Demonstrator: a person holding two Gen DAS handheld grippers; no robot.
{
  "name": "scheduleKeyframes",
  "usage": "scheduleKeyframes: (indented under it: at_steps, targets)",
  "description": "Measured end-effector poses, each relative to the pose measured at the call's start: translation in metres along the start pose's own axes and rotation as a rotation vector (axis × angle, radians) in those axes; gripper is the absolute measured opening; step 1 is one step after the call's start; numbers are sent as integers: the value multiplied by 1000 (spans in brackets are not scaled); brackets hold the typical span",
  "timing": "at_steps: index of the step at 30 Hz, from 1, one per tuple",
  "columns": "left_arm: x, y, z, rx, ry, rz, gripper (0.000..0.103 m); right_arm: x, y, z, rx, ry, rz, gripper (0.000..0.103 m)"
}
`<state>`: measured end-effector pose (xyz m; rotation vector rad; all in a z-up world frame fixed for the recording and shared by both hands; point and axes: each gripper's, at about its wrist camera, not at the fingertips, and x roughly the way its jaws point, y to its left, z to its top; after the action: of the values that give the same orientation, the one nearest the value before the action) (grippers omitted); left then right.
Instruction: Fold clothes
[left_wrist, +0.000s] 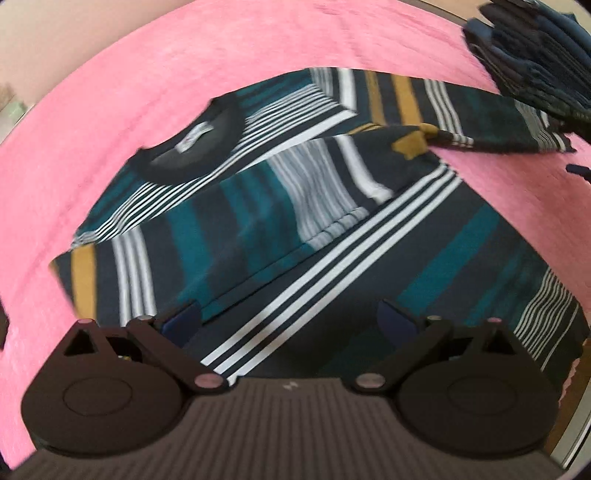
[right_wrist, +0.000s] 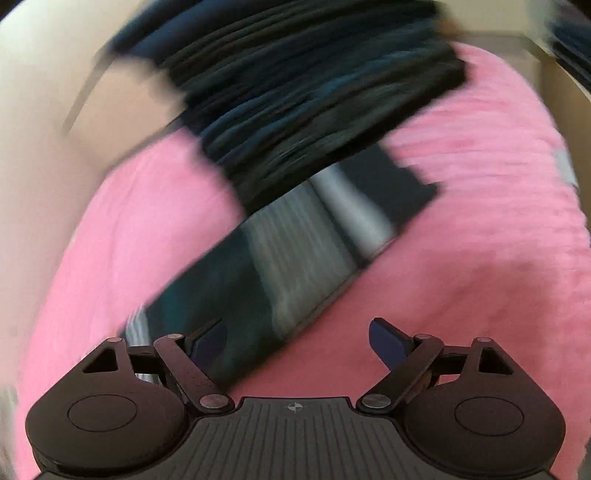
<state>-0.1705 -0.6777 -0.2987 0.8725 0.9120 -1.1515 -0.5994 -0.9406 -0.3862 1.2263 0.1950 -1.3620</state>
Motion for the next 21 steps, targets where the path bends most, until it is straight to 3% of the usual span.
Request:
scheduleKeyframes:
  at_steps: [3, 7, 9, 10, 11, 14, 16, 19, 21]
  targets:
    - [10, -16, 10, 32, 6, -1, 100, 16, -26, 26, 133, -23, 34, 60]
    - [20, -29, 19, 71, 20, 2, 100, 34, -44, 45, 192, -29, 61, 56]
    - [25, -33, 24, 84, 24, 6, 100, 39, -51, 49, 228, -27, 63, 36]
    - [27, -33, 26, 86, 24, 9, 100, 40, -53, 51, 239, -27, 59, 33]
    - [28, -33, 28, 85, 24, 12, 100, 39, -53, 53, 234, -27, 50, 18]
    - [30, -32, 33, 74, 14, 13, 100, 29, -39, 57, 152, -31, 37, 8]
    - [28, -30, 34, 64, 4, 14, 100, 16, -20, 58, 75, -36, 25, 7]
    - [21, -23, 34, 43, -18, 15, 100, -6, 34, 51, -131, -39, 37, 7]
    - [16, -15, 30, 25, -28, 20, 100, -19, 80, 34, -294, -32, 90, 7]
